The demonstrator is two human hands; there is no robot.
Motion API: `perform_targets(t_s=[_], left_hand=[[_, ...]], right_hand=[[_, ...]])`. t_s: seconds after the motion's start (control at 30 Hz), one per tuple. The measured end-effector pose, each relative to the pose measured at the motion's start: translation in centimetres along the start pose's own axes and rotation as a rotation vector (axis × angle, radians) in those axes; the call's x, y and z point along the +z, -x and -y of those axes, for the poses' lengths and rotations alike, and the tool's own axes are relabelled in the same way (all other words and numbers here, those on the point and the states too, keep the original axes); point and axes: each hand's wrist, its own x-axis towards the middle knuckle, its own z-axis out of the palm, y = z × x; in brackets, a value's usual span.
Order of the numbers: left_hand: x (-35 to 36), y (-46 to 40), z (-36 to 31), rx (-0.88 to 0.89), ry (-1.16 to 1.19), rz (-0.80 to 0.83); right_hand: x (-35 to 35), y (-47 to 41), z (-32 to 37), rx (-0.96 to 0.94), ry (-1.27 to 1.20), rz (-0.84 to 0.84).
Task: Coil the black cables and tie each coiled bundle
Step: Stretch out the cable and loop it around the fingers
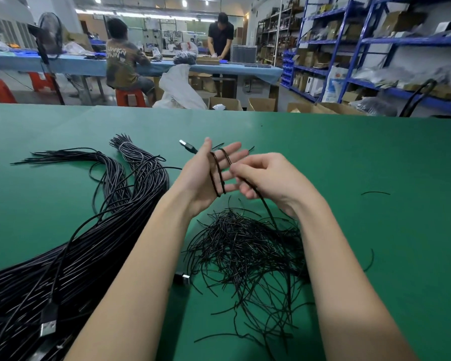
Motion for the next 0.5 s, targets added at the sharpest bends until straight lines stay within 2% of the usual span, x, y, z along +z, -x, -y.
perform_targets(t_s=[0.17, 0.3, 0.4, 0.5], left_hand=[[-0.9, 0.5, -1.3, 0.104, 0.382, 0.109], [-1.2, 1.2, -1.6, 0.108, 0.474, 0.290], [-1.8, 1.7, -2.2, 0.013, 0.214, 0.406], [-1.5, 2.1, -2.0, -0.172, -0.161, 0.495]], right_hand=[[-0.4, 0.2, -2.6, 0.157, -0.115, 0.289], [-0.8, 0.2, -3.9, 0.236, -0.209, 0.416], [-1.7, 0.2, -3.8, 0.282, -0.163, 0.324], [-3.0, 0.1, -2.9, 0.248, 0.093, 0.175]])
